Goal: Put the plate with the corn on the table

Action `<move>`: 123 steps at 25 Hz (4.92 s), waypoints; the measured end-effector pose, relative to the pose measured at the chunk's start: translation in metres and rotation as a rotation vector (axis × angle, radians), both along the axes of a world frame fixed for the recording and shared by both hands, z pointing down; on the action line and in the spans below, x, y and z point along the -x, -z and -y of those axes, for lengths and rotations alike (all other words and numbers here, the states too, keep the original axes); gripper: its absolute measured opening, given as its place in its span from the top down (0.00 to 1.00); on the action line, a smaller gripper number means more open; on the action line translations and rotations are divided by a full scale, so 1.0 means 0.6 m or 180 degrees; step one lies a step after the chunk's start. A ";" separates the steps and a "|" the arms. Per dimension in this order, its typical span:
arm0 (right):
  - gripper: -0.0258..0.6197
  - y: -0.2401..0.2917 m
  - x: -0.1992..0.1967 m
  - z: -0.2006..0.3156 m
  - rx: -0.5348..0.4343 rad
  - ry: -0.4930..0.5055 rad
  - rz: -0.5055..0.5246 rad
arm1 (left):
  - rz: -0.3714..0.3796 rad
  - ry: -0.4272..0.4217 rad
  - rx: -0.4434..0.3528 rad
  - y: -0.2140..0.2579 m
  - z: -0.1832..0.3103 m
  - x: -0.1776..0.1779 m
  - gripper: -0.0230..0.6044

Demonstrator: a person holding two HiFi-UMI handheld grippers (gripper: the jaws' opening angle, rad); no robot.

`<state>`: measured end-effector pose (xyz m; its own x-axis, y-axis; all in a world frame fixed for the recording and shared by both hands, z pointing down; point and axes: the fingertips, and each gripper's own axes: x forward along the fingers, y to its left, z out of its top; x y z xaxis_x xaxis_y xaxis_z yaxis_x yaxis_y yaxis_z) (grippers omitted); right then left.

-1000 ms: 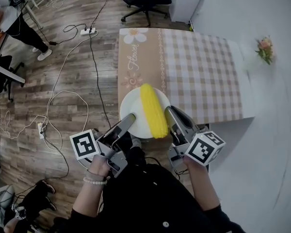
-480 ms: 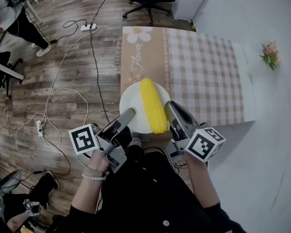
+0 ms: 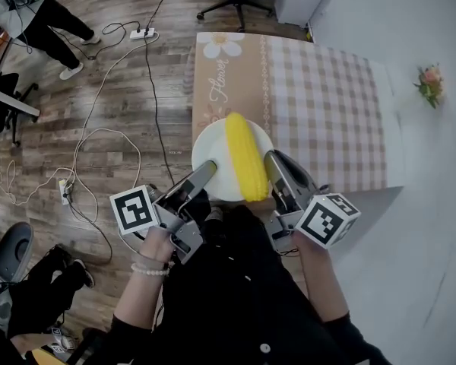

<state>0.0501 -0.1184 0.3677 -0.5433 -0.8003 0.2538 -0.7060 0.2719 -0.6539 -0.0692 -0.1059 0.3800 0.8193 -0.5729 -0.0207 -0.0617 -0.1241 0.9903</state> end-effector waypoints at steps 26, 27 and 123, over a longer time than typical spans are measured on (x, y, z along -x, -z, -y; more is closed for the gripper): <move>0.85 -0.102 -0.058 0.058 0.0342 0.0321 0.0079 | 0.0537 0.0222 0.0113 -0.093 0.053 -0.056 0.92; 0.85 -0.109 -0.059 0.059 0.0364 0.0335 0.0071 | 0.0564 0.0221 0.0129 -0.100 0.054 -0.057 0.92; 0.83 -0.385 -0.128 0.187 0.1138 0.0273 -0.1346 | 0.2770 -0.0507 0.0386 -0.354 0.183 -0.042 0.88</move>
<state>0.1268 -0.2304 0.5987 -0.3946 -0.5818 0.7112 -0.9119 0.1534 -0.3805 -0.0438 -0.2155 0.5926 0.5868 -0.4087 0.6990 -0.7887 -0.0930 0.6077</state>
